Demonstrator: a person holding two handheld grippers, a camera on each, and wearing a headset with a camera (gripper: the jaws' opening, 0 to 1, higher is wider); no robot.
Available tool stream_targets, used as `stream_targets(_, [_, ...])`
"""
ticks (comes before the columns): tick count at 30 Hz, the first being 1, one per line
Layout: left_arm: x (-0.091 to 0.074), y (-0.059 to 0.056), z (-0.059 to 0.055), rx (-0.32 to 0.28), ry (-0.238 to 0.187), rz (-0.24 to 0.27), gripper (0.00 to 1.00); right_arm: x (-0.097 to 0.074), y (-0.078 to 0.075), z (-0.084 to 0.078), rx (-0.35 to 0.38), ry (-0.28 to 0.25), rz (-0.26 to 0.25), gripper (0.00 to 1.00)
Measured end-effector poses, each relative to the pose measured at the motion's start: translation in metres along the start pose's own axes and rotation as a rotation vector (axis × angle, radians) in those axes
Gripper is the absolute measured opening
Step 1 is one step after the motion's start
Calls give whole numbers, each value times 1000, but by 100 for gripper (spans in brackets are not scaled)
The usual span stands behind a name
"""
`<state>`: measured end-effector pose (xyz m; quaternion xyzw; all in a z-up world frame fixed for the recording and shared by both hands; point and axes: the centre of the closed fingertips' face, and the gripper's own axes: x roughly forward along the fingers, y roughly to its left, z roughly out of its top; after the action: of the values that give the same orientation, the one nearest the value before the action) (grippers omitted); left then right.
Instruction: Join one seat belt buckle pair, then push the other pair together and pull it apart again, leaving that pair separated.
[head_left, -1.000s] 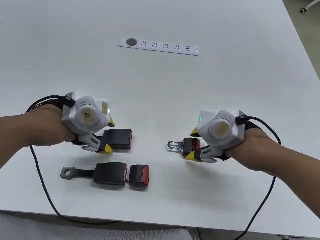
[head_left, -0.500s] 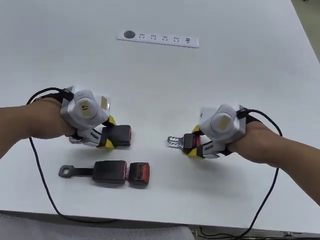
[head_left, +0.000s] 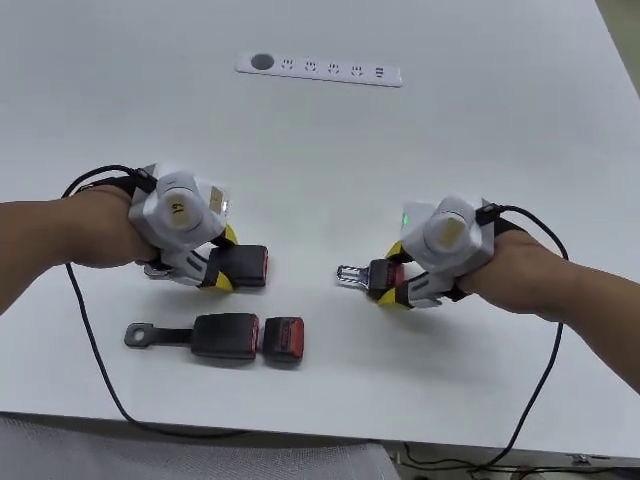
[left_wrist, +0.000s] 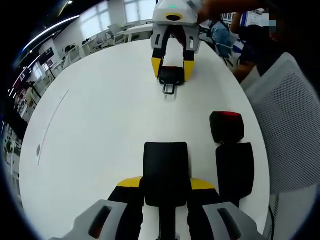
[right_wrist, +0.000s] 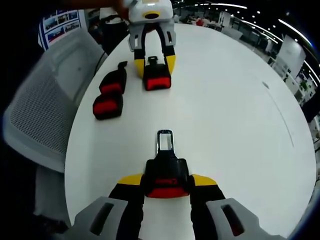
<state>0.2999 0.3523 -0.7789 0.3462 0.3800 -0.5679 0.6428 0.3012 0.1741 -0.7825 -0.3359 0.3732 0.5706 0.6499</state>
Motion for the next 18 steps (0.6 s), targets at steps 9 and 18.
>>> stream_targets(9, [0,0,-1,3,9,3,33,19,6,38,-25,-29,6,32])
stream_targets(18, [0,-1,0,-2,24,2,33,37,10,68,-44,-49,14,32])
